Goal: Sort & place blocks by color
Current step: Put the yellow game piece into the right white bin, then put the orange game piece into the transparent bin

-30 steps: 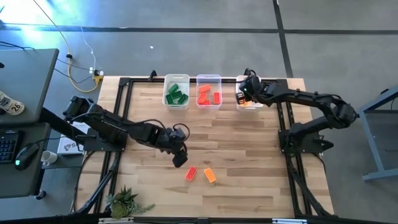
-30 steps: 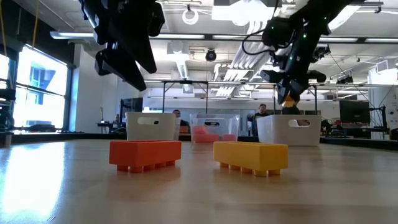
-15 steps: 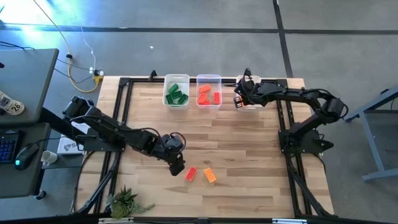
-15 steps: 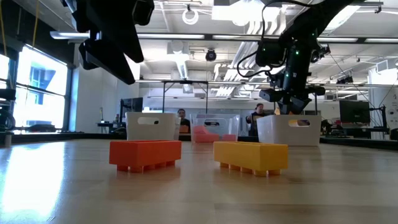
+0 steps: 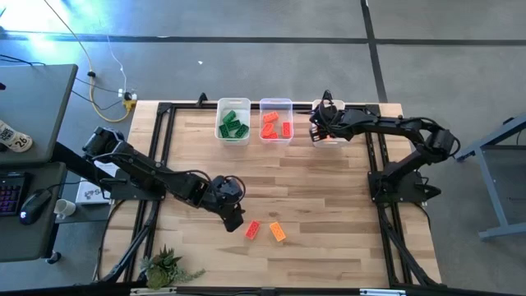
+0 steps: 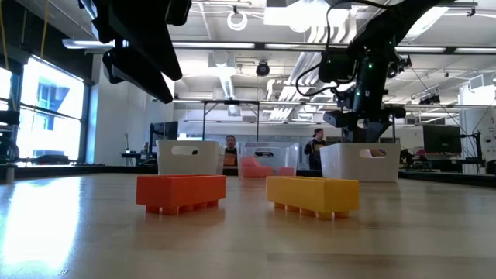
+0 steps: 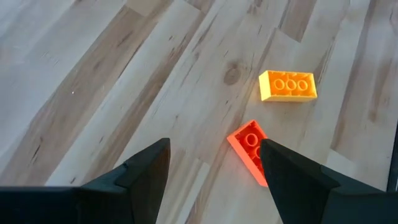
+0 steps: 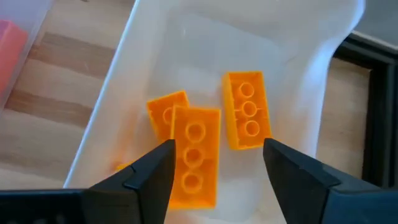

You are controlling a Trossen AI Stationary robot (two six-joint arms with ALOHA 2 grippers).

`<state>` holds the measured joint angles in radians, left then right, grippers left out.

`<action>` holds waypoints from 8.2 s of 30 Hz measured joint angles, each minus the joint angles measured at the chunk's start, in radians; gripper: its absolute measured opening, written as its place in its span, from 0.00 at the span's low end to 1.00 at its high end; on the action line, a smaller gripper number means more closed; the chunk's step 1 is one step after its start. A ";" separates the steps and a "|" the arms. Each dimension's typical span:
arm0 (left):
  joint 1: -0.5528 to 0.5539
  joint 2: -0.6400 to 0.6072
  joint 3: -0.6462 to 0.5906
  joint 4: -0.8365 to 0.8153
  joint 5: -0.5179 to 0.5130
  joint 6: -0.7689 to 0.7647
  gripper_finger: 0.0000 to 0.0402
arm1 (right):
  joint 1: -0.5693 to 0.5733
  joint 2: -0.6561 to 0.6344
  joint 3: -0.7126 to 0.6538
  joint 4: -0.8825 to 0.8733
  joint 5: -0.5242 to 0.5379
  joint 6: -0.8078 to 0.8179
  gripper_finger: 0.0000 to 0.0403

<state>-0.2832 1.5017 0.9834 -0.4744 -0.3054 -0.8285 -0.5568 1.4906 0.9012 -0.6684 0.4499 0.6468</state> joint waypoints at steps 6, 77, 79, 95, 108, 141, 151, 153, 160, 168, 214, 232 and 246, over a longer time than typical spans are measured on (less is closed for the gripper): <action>-0.003 0.000 0.000 0.000 -0.001 -0.041 0.59 | 0.008 -0.007 0.000 0.000 0.006 0.000 0.58; 0.061 0.004 0.340 -0.194 -0.063 0.028 0.59 | 0.291 -0.217 0.001 -0.020 -0.019 0.000 0.58; 0.061 0.018 0.340 -0.154 -0.063 0.028 0.59 | 0.291 -0.216 0.001 -0.038 -0.015 0.000 0.58; 0.039 0.250 0.523 -0.173 -0.110 -0.032 0.58 | 0.291 -0.216 0.001 -0.141 -0.008 0.008 0.58; -0.038 0.394 0.560 -0.323 -0.162 -0.299 0.58 | 0.291 -0.215 0.001 -0.164 0.012 0.008 0.58; -0.134 0.588 0.560 -0.368 -0.197 -0.525 0.58 | 0.291 -0.215 0.000 -0.192 -0.009 0.082 0.58; -0.144 0.630 0.559 -0.377 -0.153 -0.557 0.58 | 0.291 -0.215 0.000 -0.205 -0.013 0.082 0.58; -0.144 0.643 0.562 -0.362 -0.143 -0.559 0.58 | 0.291 -0.215 0.000 -0.205 -0.013 0.083 0.58; -0.144 0.682 0.562 -0.367 -0.110 -0.557 0.58 | 0.291 -0.215 0.000 -0.210 -0.013 0.090 0.58; -0.143 0.682 0.562 -0.362 -0.106 -0.500 0.50 | 0.291 -0.215 0.000 -0.211 -0.013 0.090 0.58; 0.376 0.448 0.560 -0.323 -0.132 0.317 0.28 | 0.638 -0.215 0.000 -0.177 0.100 0.325 0.58; 0.761 0.428 0.561 -0.029 0.060 0.605 0.29 | 0.785 -0.215 0.000 -0.111 0.100 0.562 0.58; 0.854 0.438 0.561 -0.021 0.217 0.640 0.38 | 0.921 -0.201 0.000 0.169 0.104 0.583 0.58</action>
<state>0.5713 1.9396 1.5440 -0.4957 -0.0886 -0.1883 0.3639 1.2901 0.9009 -0.4998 0.5535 1.2296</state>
